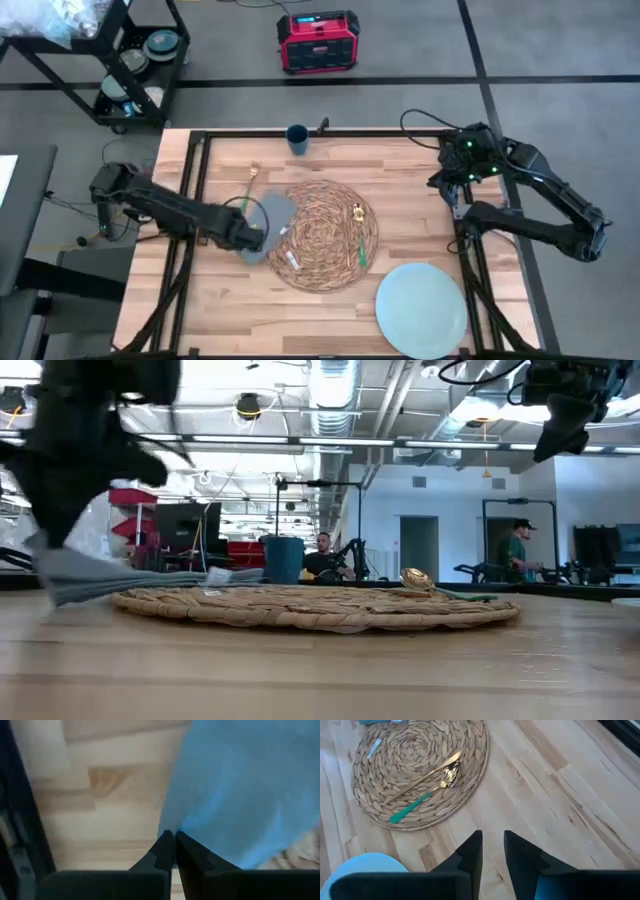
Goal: Set table place
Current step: Move the gray table napkin to the left of the brown tablemat
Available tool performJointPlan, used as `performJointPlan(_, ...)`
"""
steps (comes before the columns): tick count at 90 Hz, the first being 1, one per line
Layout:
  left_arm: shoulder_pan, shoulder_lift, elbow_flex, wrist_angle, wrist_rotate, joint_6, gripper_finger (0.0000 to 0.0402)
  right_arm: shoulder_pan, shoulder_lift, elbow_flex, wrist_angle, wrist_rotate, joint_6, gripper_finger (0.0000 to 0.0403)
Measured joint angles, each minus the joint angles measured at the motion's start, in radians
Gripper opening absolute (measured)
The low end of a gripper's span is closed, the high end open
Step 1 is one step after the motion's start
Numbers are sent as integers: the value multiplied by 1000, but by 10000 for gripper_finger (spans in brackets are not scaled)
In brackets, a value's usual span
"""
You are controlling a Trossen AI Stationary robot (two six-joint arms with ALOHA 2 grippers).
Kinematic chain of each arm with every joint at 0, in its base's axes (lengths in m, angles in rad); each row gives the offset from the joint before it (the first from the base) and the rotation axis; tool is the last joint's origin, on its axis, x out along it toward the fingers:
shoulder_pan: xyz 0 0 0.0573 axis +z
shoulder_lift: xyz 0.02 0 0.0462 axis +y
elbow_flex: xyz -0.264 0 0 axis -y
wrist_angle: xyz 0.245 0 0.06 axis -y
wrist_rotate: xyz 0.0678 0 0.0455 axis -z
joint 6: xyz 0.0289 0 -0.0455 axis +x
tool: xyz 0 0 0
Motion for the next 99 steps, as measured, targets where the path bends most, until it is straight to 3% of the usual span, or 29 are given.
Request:
performJointPlan(17, -139, 8, -95, 194, -11, -287, 0, 0, 0, 0, -1, 0, 0, 67)
performJointPlan(28, -180, 36, -116, 241, 31, -325, 0, 0, 0, 0, 0, -1, 0, 67)
performJointPlan(53, -132, -34, -117, 148, -3, -358, 0, 0, 0, 0, 0, -2, -9, 67)
performJointPlan(67, -134, -116, -106, 82, -22, -370, 0, 0, 0, 0, -1, -2, -9, 67)
performJointPlan(84, -167, -113, -70, 66, -49, -383, 0, 0, 0, 0, -1, -2, -9, 67)
performJointPlan(94, -221, -127, -61, -25, 41, -404, 0, 0, 0, 0, -1, -2, -1, 67)
performJointPlan(99, -230, -166, -47, -76, 29, -408, 0, 0, 0, 0, -1, -2, -1, 67)
